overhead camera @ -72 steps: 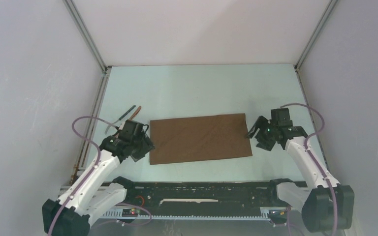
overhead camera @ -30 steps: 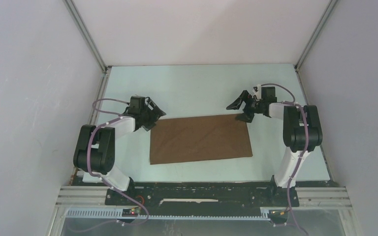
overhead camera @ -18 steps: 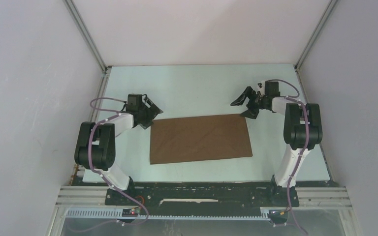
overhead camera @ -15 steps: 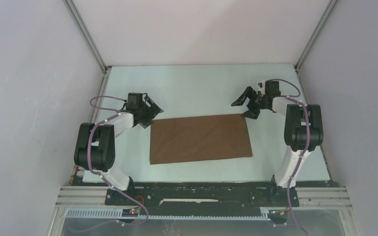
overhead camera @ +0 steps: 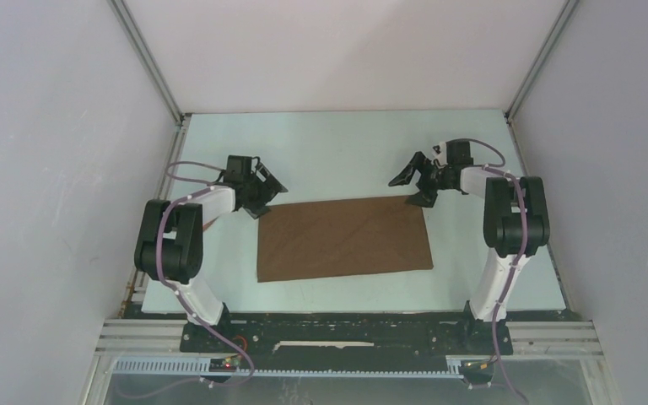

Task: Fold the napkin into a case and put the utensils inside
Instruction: Pick up the rectangle-folded napkin from the center of the board.

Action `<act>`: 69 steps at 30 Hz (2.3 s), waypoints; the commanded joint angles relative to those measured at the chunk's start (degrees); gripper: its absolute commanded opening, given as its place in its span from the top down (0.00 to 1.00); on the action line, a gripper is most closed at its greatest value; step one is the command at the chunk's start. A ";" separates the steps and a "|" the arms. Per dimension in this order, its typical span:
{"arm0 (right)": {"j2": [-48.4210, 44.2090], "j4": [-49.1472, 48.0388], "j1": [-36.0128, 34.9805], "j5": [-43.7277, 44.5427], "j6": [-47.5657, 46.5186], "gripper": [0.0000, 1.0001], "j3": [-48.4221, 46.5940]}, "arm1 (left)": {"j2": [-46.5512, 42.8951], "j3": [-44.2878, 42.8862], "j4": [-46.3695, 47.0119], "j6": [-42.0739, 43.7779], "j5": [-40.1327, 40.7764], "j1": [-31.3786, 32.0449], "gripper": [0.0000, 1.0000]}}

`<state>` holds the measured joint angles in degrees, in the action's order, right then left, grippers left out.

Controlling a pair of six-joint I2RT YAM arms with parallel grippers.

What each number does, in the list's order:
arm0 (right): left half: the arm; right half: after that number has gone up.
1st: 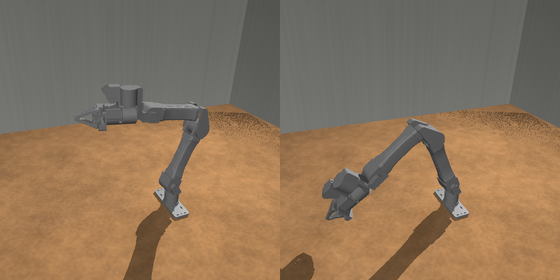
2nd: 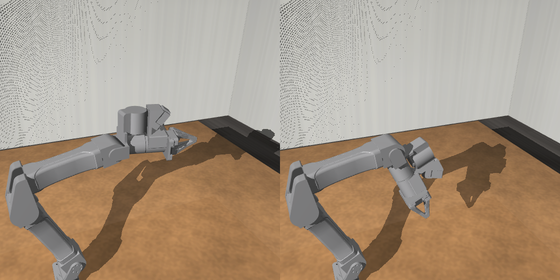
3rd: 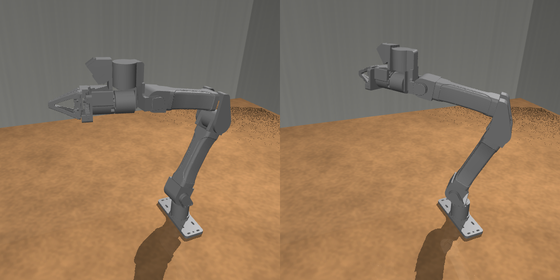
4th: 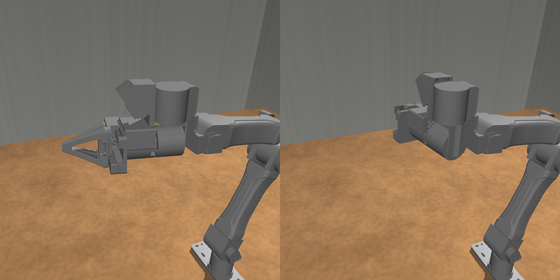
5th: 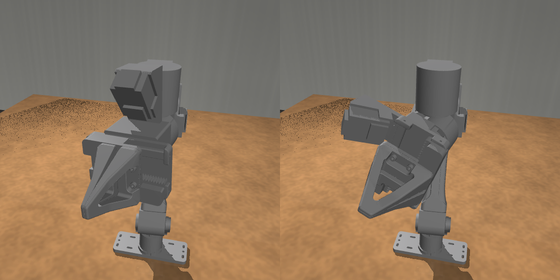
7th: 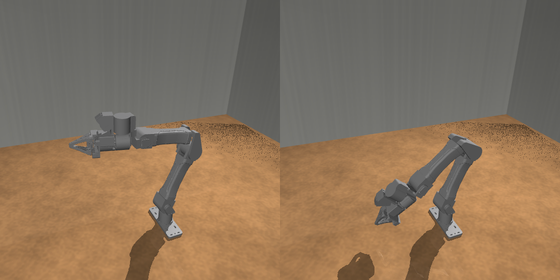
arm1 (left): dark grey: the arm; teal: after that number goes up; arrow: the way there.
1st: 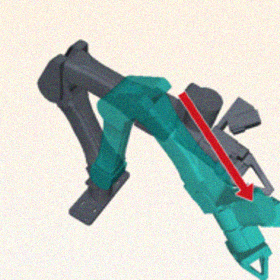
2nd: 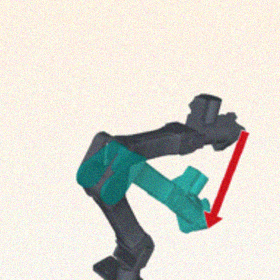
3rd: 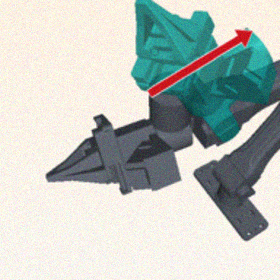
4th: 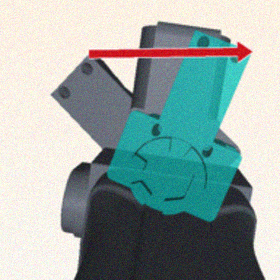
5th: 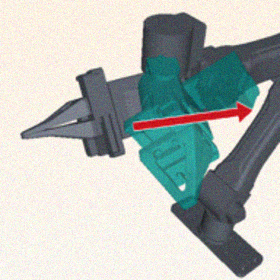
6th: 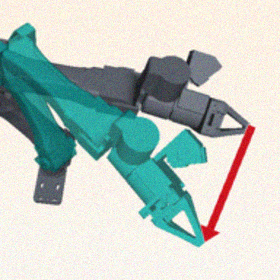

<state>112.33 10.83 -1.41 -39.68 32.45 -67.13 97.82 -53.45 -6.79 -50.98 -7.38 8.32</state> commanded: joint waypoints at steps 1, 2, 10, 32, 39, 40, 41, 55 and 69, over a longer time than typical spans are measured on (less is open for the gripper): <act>0.30 -0.53 3.10 4.27 -2.74 0.00 -0.48 | 2.74 -2.25 -1.56 -0.31 1.91 -2.02 0.12; -0.14 1.28 3.13 5.96 -3.64 0.00 -1.37 | 2.65 -2.40 -1.73 0.15 2.32 -2.06 0.12; -11.88 15.13 -3.87 15.80 -8.64 0.00 -2.98 | -7.21 -1.60 -4.22 4.11 0.08 0.05 0.11; -12.27 10.41 -0.94 13.63 -7.41 0.00 2.62 | -4.09 1.74 5.23 0.26 -4.39 0.34 0.00; -16.39 24.83 -5.43 28.25 -8.07 0.00 0.67 | -16.04 3.41 -1.35 4.44 -7.05 2.42 0.00; -16.53 28.47 -5.59 32.26 -7.51 0.00 0.04 | -18.99 3.10 -3.38 6.16 -6.93 3.32 0.00; -16.19 34.02 -5.47 35.86 -6.74 0.00 -0.85 | -21.13 2.71 -5.98 7.97 -6.29 4.54 0.00; -6.88 45.04 -7.16 36.67 -21.31 0.19 -7.94 | -37.09 3.97 -20.84 15.40 -7.39 11.31 0.00; 0.97 46.12 -9.19 35.02 -21.81 0.29 -10.28 | -43.43 5.29 -22.22 15.85 -11.36 11.29 0.00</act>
<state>111.87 55.90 -9.28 -4.89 11.57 -74.83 56.27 -48.49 -28.69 -36.84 -16.99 19.38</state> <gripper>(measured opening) 0.722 0.996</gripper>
